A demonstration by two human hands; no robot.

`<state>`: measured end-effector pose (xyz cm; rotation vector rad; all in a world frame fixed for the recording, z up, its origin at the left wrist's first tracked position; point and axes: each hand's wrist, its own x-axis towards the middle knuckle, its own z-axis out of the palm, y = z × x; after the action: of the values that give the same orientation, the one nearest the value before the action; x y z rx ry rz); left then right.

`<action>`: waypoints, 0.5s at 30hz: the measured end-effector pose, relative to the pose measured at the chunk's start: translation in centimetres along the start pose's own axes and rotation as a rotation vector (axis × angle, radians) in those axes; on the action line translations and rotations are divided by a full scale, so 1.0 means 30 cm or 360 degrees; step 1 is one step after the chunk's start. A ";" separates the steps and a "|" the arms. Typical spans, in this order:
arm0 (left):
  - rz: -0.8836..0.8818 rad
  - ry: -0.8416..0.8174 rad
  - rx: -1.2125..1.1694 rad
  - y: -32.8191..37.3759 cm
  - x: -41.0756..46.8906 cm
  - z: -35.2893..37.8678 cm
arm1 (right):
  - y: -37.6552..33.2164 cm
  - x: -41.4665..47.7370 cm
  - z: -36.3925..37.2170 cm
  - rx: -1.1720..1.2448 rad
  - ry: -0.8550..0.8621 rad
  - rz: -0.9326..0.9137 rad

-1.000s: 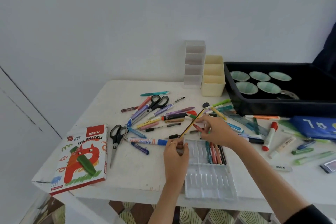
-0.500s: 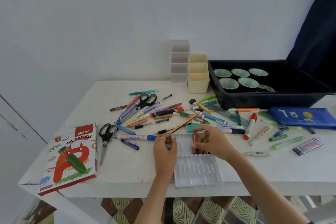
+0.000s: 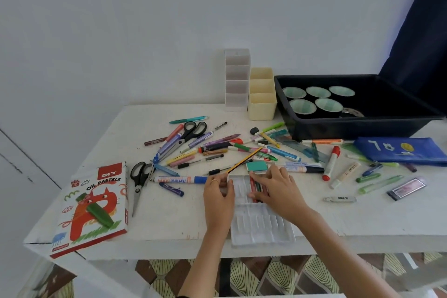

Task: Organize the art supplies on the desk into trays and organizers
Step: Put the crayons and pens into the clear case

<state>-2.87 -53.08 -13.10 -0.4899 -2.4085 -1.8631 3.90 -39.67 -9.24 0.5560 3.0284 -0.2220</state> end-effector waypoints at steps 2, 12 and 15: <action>-0.0004 0.0004 0.0008 -0.003 0.001 0.000 | -0.002 -0.003 0.013 -0.0088 0.0079 -0.0014; -0.0020 0.0012 0.0026 -0.003 0.006 0.001 | 0.051 -0.026 0.080 0.0400 0.0243 -0.0022; -0.0054 0.0087 -0.0112 0.014 0.006 -0.010 | 0.060 -0.029 0.093 0.0618 0.0339 -0.0014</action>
<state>-2.95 -53.23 -12.60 -0.3996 -2.3382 -1.9535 5.44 -38.75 -12.16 0.6234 3.2060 -0.8135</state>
